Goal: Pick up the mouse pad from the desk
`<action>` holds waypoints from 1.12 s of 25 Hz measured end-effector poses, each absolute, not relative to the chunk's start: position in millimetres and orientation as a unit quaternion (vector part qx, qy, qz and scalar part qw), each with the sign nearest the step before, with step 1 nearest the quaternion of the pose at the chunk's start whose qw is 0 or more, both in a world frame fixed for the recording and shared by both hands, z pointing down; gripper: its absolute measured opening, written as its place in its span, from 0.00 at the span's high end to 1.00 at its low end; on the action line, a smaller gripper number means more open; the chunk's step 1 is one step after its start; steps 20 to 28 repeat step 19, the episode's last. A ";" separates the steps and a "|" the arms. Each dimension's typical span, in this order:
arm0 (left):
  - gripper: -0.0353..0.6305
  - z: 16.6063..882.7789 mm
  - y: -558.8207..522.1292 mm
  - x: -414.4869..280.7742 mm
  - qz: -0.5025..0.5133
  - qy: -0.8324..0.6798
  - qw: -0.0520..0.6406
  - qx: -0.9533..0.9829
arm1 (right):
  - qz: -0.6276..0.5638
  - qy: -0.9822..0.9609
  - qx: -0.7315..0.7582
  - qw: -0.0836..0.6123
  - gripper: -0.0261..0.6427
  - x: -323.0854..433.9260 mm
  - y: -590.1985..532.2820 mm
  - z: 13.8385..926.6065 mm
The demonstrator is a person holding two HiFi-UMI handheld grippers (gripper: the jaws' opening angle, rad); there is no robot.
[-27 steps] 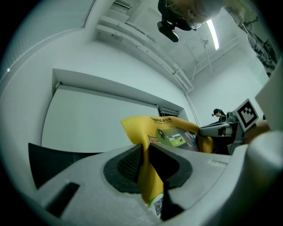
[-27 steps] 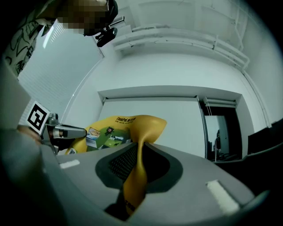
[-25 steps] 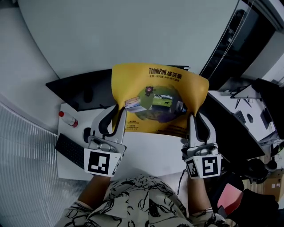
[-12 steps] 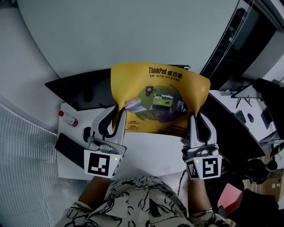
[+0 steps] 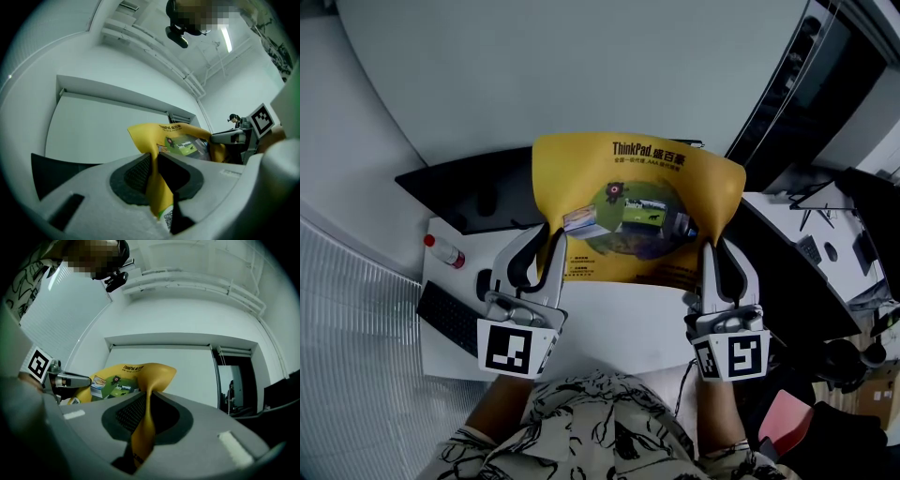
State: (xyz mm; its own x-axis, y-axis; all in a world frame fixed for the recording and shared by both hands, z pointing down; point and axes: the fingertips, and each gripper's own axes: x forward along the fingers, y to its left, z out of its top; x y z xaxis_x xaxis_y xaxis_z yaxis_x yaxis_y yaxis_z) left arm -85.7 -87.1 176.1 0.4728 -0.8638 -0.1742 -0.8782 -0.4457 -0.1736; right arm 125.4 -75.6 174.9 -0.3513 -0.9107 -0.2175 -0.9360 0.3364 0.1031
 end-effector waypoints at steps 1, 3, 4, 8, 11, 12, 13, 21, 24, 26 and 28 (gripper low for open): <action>0.85 176.4 -87.2 -85.7 0.030 0.513 0.120 -0.849 | 0.106 0.816 -0.566 0.060 0.88 125.6 -76.0 174.9; 0.85 176.3 -87.1 -85.4 0.032 0.514 0.121 -0.848 | 0.107 0.816 -0.564 0.061 0.88 126.0 -76.6 174.7; 0.85 176.2 -87.0 -85.2 0.033 0.515 0.122 -0.848 | 0.107 0.817 -0.564 0.062 0.88 126.0 -76.9 174.4; 0.85 176.3 -86.7 -84.9 0.034 0.516 0.123 -0.847 | 0.109 0.817 -0.563 0.062 0.88 125.8 -77.4 174.5; 0.85 176.9 -86.2 -85.1 0.032 0.518 0.121 -0.846 | 0.108 0.819 -0.561 0.061 0.88 125.6 -77.2 175.7; 0.85 176.7 -85.9 -85.0 0.031 0.518 0.121 -0.846 | 0.107 0.819 -0.561 0.061 0.88 125.4 -77.1 175.3; 0.85 176.5 -85.6 -85.0 0.031 0.518 0.121 -0.846 | 0.107 0.818 -0.561 0.062 0.88 125.3 -77.0 174.1; 0.85 176.5 -86.5 -85.5 0.031 0.519 0.122 -0.846 | 0.109 0.818 -0.562 0.065 0.88 125.2 -77.8 172.3; 0.85 176.5 -86.5 -85.5 0.031 0.519 0.122 -0.846 | 0.109 0.818 -0.562 0.065 0.88 125.2 -77.8 172.3; 0.85 176.5 -86.5 -85.5 0.031 0.519 0.122 -0.846 | 0.109 0.818 -0.562 0.065 0.88 125.2 -77.8 172.3; 0.85 176.5 -86.5 -85.5 0.031 0.519 0.122 -0.846 | 0.109 0.818 -0.562 0.065 0.88 125.2 -77.8 172.3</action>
